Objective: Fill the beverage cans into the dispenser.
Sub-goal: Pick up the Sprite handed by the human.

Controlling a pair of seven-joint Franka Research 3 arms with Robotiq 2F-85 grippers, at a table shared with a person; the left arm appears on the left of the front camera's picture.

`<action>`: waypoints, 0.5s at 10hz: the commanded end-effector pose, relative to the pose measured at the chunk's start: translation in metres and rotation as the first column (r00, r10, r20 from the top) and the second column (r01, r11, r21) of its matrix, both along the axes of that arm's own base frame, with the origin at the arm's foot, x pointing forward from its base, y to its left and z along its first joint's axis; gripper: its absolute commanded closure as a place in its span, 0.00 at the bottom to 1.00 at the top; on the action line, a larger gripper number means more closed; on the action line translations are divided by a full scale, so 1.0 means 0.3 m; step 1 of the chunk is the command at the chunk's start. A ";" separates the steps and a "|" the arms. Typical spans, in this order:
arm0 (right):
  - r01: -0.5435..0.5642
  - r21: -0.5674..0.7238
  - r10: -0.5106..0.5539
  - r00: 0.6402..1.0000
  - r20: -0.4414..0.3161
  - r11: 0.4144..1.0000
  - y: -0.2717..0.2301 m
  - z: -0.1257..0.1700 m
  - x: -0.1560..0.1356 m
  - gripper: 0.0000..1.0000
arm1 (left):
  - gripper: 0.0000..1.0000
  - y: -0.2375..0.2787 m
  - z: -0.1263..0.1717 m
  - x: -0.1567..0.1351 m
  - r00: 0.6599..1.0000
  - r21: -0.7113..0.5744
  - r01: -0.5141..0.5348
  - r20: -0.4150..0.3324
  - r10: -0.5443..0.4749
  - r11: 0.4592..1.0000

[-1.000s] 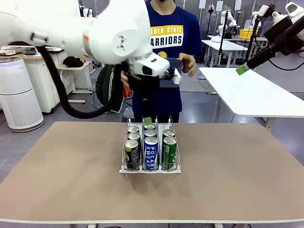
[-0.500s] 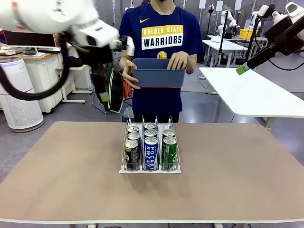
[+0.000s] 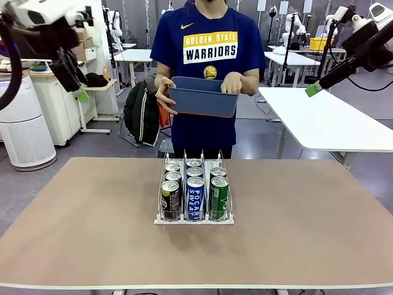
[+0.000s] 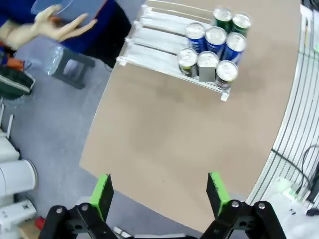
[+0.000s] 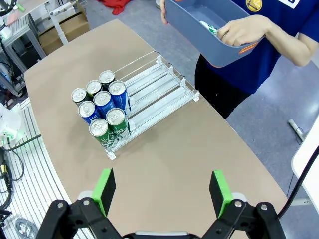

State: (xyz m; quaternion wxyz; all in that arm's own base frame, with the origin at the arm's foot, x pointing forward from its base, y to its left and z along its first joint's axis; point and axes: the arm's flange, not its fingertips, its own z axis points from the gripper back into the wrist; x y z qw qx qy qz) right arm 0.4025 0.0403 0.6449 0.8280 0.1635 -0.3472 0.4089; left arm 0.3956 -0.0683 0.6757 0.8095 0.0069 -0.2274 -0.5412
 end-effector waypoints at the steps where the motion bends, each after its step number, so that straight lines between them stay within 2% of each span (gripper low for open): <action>1: 0.000 0.000 0.000 1.000 -0.001 1.000 0.001 -0.005 -0.001 0.00 | 0.00 0.019 -0.006 0.039 0.992 -0.088 -0.123 -0.003 0.123 0.988; 2: 0.000 0.000 0.000 1.000 -0.001 1.000 0.001 -0.005 -0.001 0.00 | 0.00 0.033 -0.014 0.068 0.993 -0.086 -0.117 0.009 0.118 0.989; 5: 0.000 0.000 0.000 1.000 -0.001 1.000 0.001 -0.005 -0.001 0.00 | 0.00 0.051 -0.003 0.035 0.994 -0.059 -0.111 -0.008 0.111 0.992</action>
